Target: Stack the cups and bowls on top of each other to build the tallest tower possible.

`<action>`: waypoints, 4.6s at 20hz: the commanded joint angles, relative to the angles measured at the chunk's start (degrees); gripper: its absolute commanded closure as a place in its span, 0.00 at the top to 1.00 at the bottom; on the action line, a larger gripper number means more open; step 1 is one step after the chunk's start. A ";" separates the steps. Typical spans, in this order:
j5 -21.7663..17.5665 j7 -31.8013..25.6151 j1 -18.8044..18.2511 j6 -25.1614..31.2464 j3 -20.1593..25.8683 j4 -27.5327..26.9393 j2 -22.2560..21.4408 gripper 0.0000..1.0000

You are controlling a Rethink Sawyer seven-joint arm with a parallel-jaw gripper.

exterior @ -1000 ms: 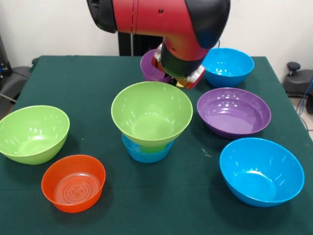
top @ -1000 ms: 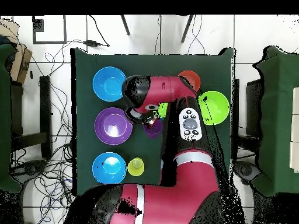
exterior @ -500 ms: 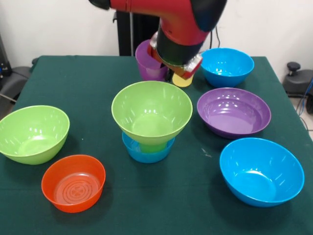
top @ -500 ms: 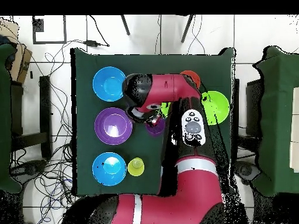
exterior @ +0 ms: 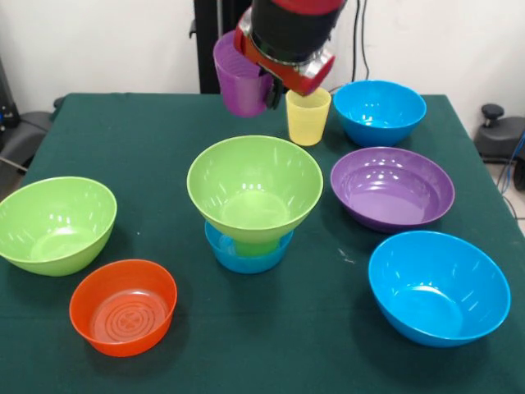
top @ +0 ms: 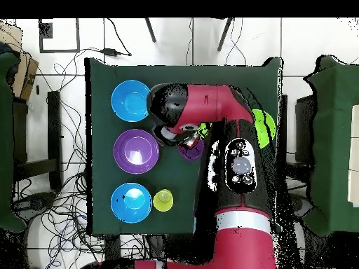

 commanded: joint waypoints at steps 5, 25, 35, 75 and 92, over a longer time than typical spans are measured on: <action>1.02 -1.88 0.40 3.06 2.66 1.43 -1.62 0.00; 2.20 -1.28 2.07 0.96 4.15 -2.13 -1.50 0.00; 2.48 -3.43 1.76 1.43 5.52 -7.29 0.08 0.00; 0.71 -5.83 2.56 -2.15 4.81 -17.63 8.74 0.00; -0.14 -5.99 2.30 -8.66 3.59 -13.41 8.37 0.00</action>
